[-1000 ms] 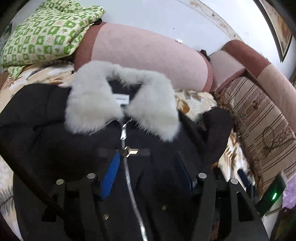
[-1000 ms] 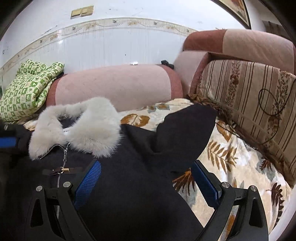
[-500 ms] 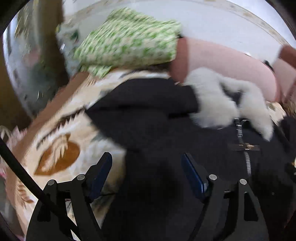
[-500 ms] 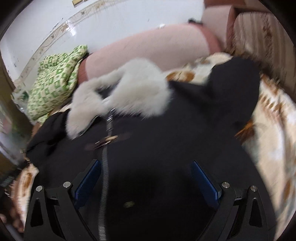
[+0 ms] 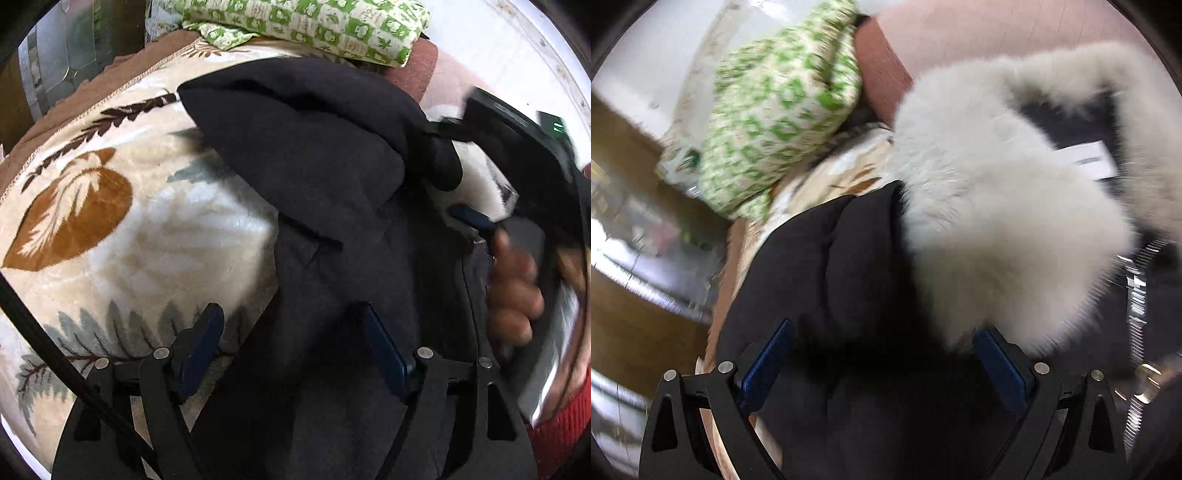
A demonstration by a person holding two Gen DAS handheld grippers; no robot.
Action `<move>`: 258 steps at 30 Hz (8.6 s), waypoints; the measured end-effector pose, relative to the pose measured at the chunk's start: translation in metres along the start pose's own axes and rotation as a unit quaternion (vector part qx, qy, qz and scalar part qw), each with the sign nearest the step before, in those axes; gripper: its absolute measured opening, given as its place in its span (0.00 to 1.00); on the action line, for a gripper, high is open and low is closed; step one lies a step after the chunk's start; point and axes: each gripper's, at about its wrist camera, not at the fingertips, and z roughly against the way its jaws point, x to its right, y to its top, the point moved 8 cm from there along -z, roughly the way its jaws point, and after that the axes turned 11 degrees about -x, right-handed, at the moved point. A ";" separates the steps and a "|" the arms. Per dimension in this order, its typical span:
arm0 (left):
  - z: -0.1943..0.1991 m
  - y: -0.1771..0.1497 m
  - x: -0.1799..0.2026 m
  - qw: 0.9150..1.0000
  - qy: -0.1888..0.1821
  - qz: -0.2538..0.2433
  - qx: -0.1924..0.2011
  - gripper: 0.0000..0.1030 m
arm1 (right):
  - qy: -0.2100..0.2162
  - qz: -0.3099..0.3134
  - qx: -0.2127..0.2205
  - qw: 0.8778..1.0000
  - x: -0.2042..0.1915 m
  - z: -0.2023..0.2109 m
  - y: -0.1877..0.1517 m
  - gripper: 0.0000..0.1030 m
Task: Fold large clothes
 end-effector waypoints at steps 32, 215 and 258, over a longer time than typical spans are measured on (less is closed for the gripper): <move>0.013 -0.007 0.007 0.999 0.032 -0.009 0.028 0.74 | -0.272 -0.134 0.090 0.949 0.270 0.209 -0.046 0.13; 0.041 -0.077 -0.017 0.985 -0.153 -0.058 -0.062 0.64 | -0.119 -0.186 0.136 0.966 0.322 0.322 -0.225 0.74; 0.067 -0.160 0.002 0.975 -0.211 -0.061 -0.043 0.16 | -0.031 -0.050 0.047 0.997 0.239 0.269 -0.290 0.31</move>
